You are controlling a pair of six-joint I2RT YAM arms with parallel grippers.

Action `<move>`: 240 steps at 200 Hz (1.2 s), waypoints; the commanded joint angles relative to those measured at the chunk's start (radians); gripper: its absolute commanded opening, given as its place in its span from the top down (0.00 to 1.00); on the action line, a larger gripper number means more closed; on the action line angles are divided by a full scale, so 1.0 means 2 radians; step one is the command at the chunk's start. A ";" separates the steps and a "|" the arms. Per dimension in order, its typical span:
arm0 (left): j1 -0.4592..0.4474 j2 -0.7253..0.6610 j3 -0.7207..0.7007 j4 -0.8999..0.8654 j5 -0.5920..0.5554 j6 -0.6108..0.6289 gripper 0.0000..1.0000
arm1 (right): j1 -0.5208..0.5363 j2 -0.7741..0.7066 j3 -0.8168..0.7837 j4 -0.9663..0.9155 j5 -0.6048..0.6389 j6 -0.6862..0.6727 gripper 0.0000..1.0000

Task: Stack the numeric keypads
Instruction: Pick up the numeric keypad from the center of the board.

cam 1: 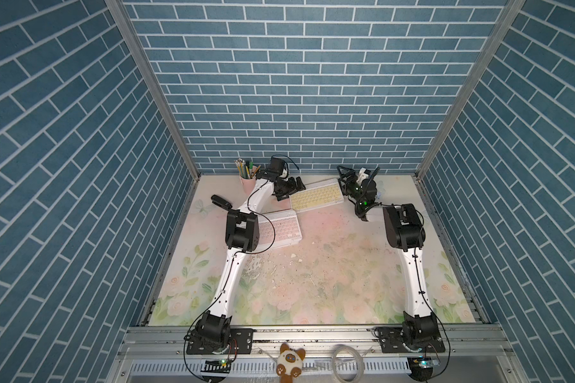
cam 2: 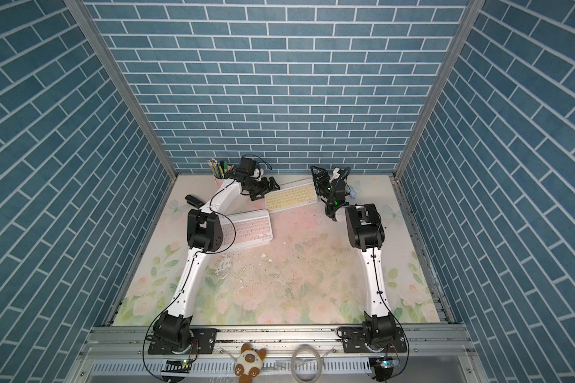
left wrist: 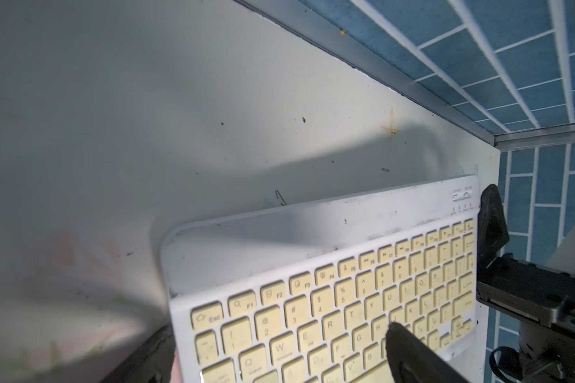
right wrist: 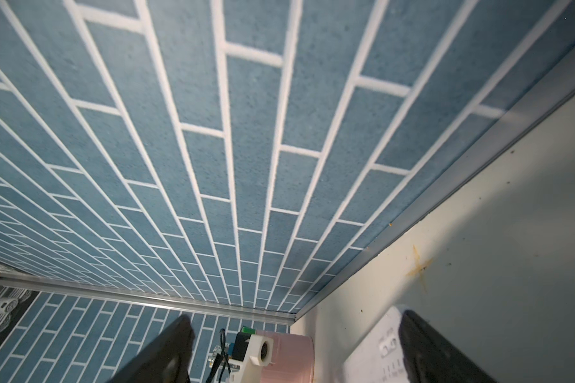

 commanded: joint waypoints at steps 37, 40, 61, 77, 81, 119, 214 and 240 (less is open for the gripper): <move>-0.020 0.016 -0.011 0.020 0.045 -0.006 0.01 | 0.056 -0.011 0.010 0.030 0.021 0.094 0.04; -0.021 0.015 -0.013 0.021 0.045 -0.006 0.01 | 0.057 -0.011 0.008 0.032 0.026 0.098 0.04; -0.020 0.013 -0.018 0.025 0.046 -0.008 0.00 | 0.060 -0.006 0.016 0.042 0.041 0.119 0.04; -0.020 0.014 -0.018 0.025 0.046 -0.007 0.00 | 0.062 -0.005 0.021 0.041 0.050 0.133 0.04; -0.020 0.013 -0.018 0.025 0.046 -0.007 0.00 | 0.063 -0.005 0.023 0.039 0.051 0.136 0.04; -0.020 0.010 -0.019 0.025 0.047 -0.006 0.00 | 0.065 -0.025 0.025 -0.032 0.031 0.128 0.04; -0.021 0.008 -0.019 0.025 0.048 -0.002 0.00 | 0.075 -0.049 0.042 -0.178 0.001 0.119 0.01; -0.020 0.007 -0.022 0.026 0.048 -0.002 0.00 | 0.075 -0.053 0.037 -0.178 -0.010 0.115 0.01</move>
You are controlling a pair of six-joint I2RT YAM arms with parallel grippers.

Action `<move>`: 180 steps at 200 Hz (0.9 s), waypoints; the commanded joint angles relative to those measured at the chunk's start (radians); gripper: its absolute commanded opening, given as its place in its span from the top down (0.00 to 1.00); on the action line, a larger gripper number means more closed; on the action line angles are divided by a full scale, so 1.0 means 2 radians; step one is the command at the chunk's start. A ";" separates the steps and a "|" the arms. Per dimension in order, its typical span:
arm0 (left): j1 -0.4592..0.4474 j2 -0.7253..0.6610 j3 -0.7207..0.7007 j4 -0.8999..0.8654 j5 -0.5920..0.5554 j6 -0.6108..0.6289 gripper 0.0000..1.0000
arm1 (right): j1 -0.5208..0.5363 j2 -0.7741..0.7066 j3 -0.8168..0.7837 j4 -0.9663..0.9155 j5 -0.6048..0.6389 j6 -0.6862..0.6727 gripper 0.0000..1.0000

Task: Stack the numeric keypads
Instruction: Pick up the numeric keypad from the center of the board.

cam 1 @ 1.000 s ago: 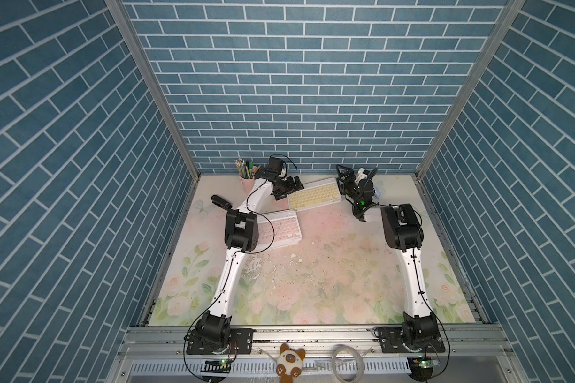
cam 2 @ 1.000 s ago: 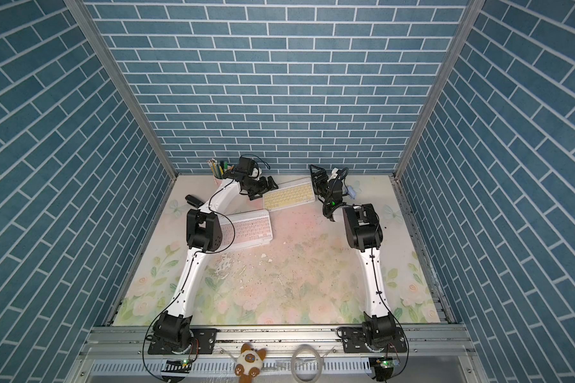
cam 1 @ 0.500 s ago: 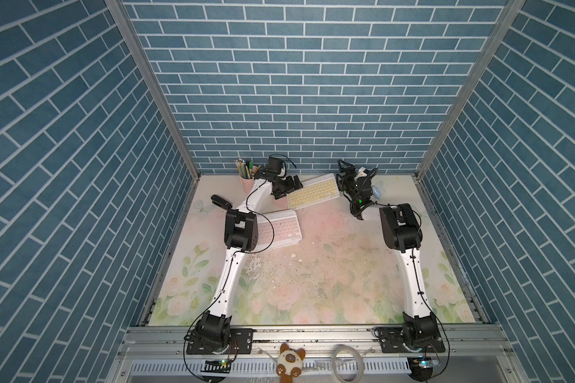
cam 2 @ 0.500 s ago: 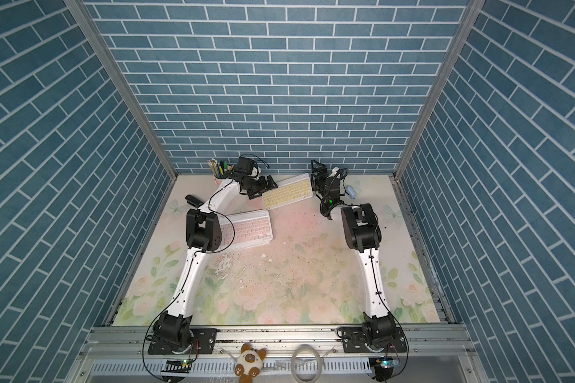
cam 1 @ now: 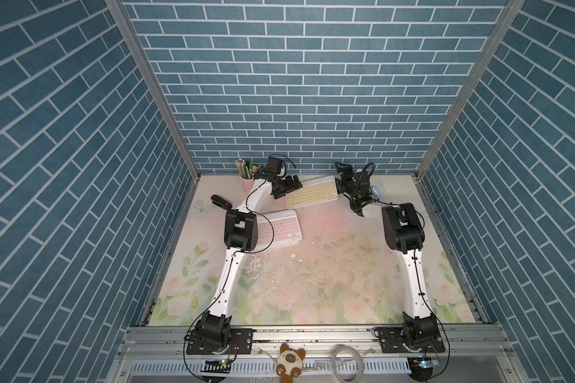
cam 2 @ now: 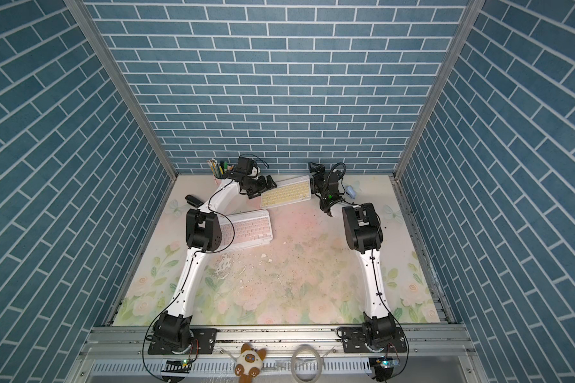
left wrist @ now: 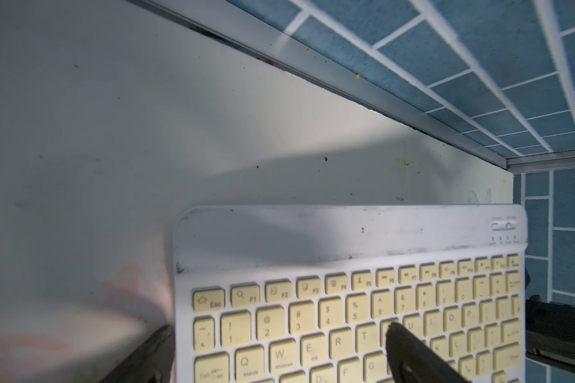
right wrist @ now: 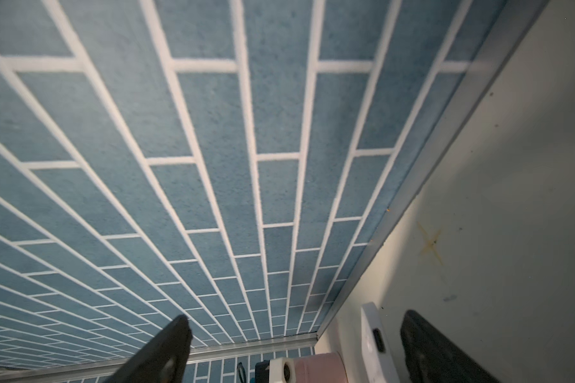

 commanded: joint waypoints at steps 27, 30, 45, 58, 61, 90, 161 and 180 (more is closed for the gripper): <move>-0.027 0.005 -0.018 0.002 0.074 -0.005 0.00 | 0.050 -0.023 0.011 -0.042 -0.085 0.016 0.06; -0.027 0.005 -0.019 0.003 0.074 -0.005 0.00 | 0.049 -0.024 0.012 -0.044 -0.088 0.013 0.07; -0.027 0.002 -0.022 0.004 0.073 -0.004 0.00 | 0.048 -0.033 0.009 -0.064 -0.097 -0.005 0.09; -0.027 0.001 -0.024 0.005 0.073 -0.004 0.00 | 0.047 -0.040 0.007 -0.085 -0.105 -0.029 0.21; -0.027 0.000 -0.024 0.005 0.072 -0.004 0.01 | 0.047 -0.041 0.006 -0.088 -0.107 -0.033 0.23; -0.027 -0.002 -0.027 0.007 0.074 -0.006 0.00 | 0.042 -0.061 -0.023 -0.105 -0.107 -0.066 0.50; -0.027 -0.038 -0.029 0.003 0.082 -0.005 0.00 | 0.016 -0.092 -0.069 -0.152 -0.129 -0.156 0.99; -0.026 -0.066 -0.026 -0.002 0.079 0.001 0.00 | 0.003 -0.096 -0.068 -0.151 -0.157 -0.174 1.00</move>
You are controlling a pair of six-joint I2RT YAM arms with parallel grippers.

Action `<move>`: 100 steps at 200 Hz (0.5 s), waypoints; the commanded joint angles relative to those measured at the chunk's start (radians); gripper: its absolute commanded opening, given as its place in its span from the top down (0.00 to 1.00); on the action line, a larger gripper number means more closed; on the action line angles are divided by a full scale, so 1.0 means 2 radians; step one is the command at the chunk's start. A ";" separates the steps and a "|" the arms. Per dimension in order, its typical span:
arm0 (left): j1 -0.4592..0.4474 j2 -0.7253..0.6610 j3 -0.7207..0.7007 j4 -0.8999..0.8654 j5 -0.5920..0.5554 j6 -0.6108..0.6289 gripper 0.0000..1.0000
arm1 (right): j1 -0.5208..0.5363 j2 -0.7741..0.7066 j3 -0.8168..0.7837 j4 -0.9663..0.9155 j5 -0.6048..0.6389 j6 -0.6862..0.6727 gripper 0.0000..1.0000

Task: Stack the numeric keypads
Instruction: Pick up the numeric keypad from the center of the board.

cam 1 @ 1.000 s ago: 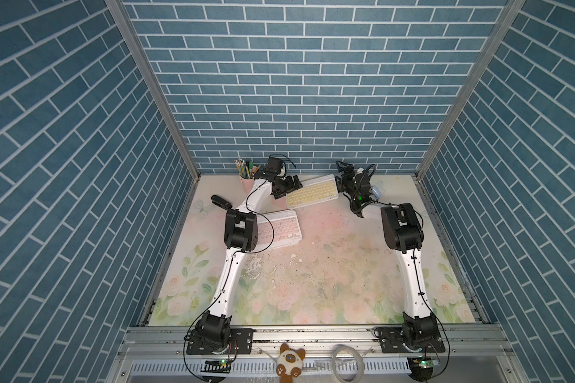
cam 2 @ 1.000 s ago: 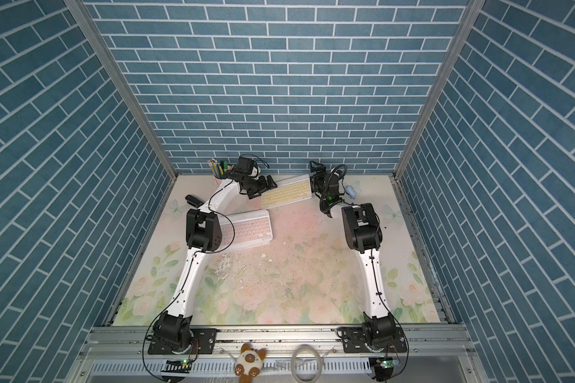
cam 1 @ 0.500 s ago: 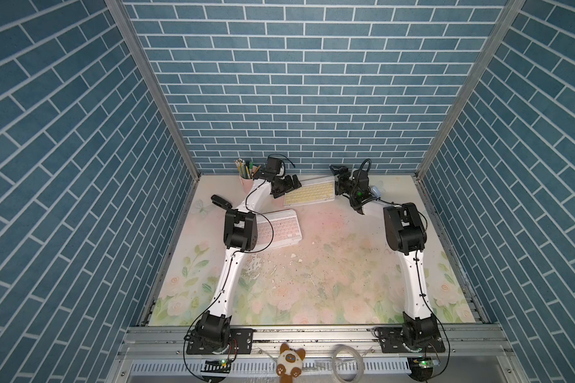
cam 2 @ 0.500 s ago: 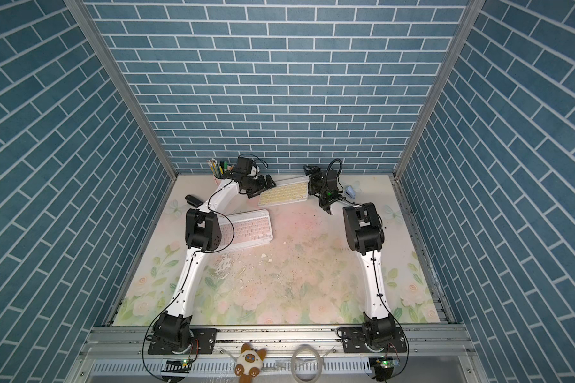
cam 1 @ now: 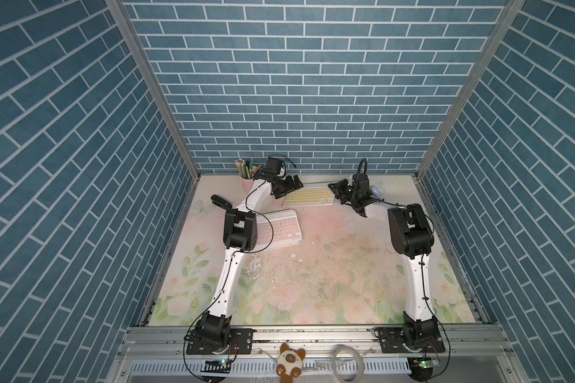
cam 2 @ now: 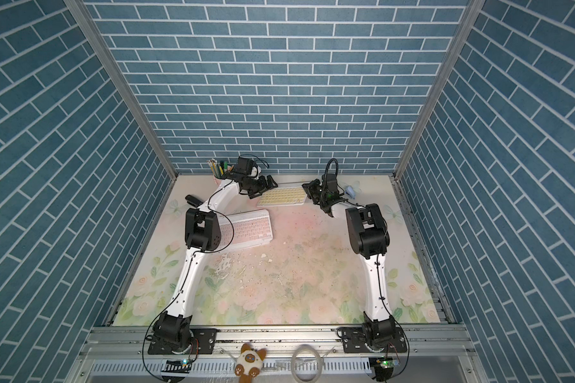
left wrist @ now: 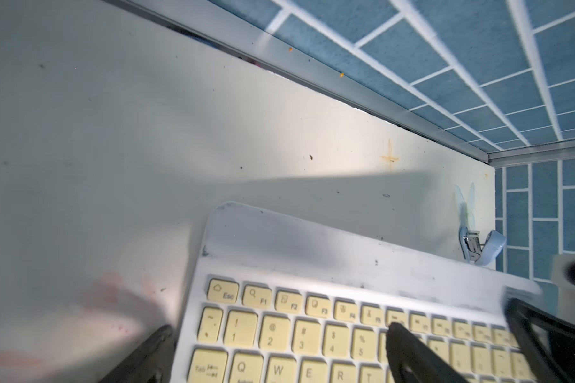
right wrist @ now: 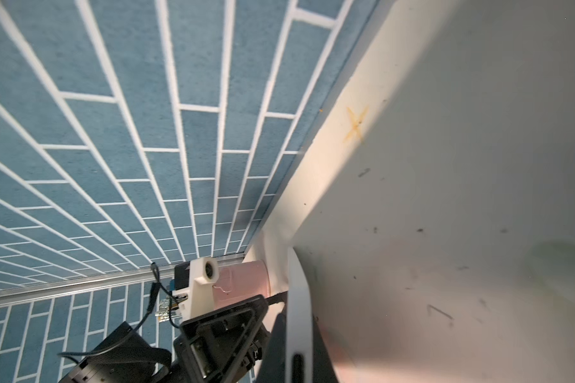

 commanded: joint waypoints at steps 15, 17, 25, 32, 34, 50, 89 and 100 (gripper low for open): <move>-0.024 -0.074 -0.001 -0.026 0.050 0.003 0.00 | -0.011 -0.024 0.000 0.018 -0.081 -0.033 1.00; -0.023 -0.076 -0.001 -0.027 0.050 0.004 0.00 | -0.012 -0.024 -0.001 0.022 -0.083 -0.033 1.00; -0.021 -0.088 0.000 -0.036 0.048 0.008 0.00 | -0.018 -0.026 -0.002 0.037 -0.093 -0.031 1.00; -0.020 -0.099 -0.001 -0.045 0.045 0.014 0.01 | -0.022 -0.030 -0.001 0.050 -0.102 -0.029 1.00; -0.020 -0.102 -0.001 -0.047 0.045 0.016 0.00 | -0.024 -0.031 -0.002 0.055 -0.105 -0.029 1.00; -0.017 -0.127 -0.001 -0.068 0.040 0.029 0.00 | -0.031 -0.041 0.002 0.084 -0.125 -0.013 1.00; -0.001 -0.219 -0.031 -0.100 0.033 0.051 0.00 | -0.032 -0.092 -0.004 0.147 -0.154 0.018 1.00; 0.006 -0.253 -0.055 -0.097 0.032 0.053 0.00 | -0.032 -0.104 -0.012 0.161 -0.154 0.030 1.00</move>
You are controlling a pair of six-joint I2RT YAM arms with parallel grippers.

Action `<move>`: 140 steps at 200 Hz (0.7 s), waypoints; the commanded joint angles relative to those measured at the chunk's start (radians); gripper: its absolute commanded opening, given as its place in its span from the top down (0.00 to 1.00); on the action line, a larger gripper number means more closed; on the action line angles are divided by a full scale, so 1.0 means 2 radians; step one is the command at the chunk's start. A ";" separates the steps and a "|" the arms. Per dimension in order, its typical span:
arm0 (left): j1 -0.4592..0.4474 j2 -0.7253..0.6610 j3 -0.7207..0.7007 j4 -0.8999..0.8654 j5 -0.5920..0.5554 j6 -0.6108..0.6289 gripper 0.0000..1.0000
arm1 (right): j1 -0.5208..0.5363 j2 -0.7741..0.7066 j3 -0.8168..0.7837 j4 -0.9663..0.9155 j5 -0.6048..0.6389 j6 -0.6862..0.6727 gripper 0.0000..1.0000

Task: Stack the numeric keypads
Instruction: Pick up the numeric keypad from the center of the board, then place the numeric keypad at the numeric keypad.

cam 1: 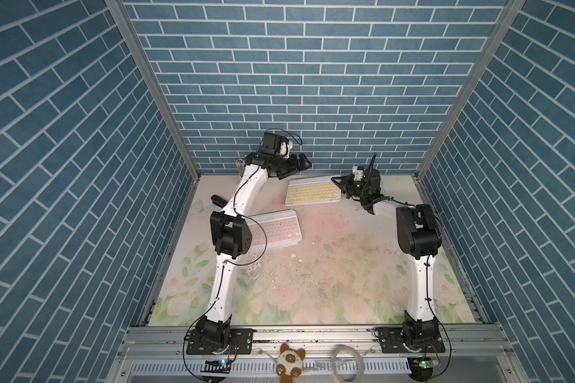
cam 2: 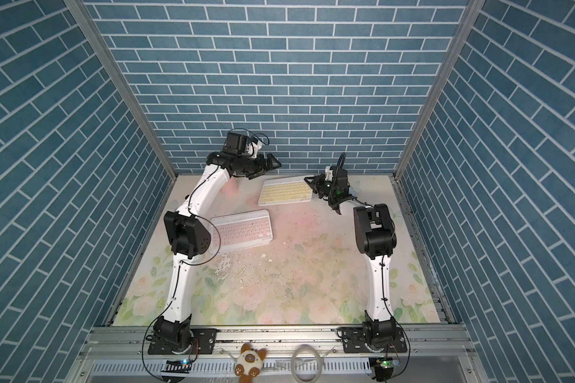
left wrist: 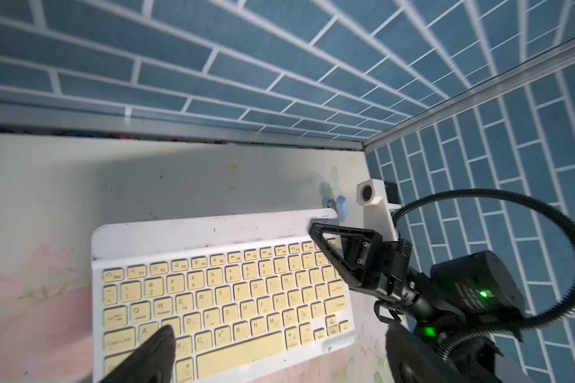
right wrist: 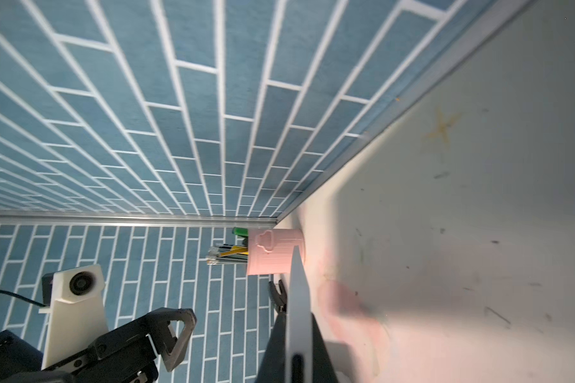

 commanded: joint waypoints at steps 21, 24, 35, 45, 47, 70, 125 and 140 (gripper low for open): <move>0.032 -0.126 -0.109 -0.014 -0.007 0.021 0.00 | 0.009 -0.082 -0.007 0.111 -0.047 0.069 1.00; 0.034 -0.138 -0.122 -0.010 -0.007 0.021 0.01 | 0.011 -0.083 -0.009 0.111 -0.049 0.069 1.00; 0.039 -0.178 -0.172 0.007 -0.007 0.018 0.00 | 0.022 -0.094 -0.016 0.099 -0.057 0.060 1.00; 0.045 -0.213 -0.220 0.022 -0.007 0.016 0.00 | 0.034 -0.103 -0.028 0.089 -0.062 0.047 1.00; 0.046 -0.221 -0.229 0.024 -0.006 0.015 0.00 | 0.037 -0.105 -0.031 0.089 -0.063 0.046 1.00; 0.067 -0.304 -0.345 0.063 -0.004 0.001 0.01 | 0.067 -0.106 -0.057 0.106 -0.070 0.039 1.00; 0.097 -0.470 -0.557 0.106 -0.016 -0.004 0.00 | 0.142 -0.039 -0.079 0.211 -0.069 0.065 1.00; 0.102 -0.498 -0.593 0.102 -0.017 0.000 0.00 | 0.154 -0.026 -0.077 0.214 -0.065 0.062 1.00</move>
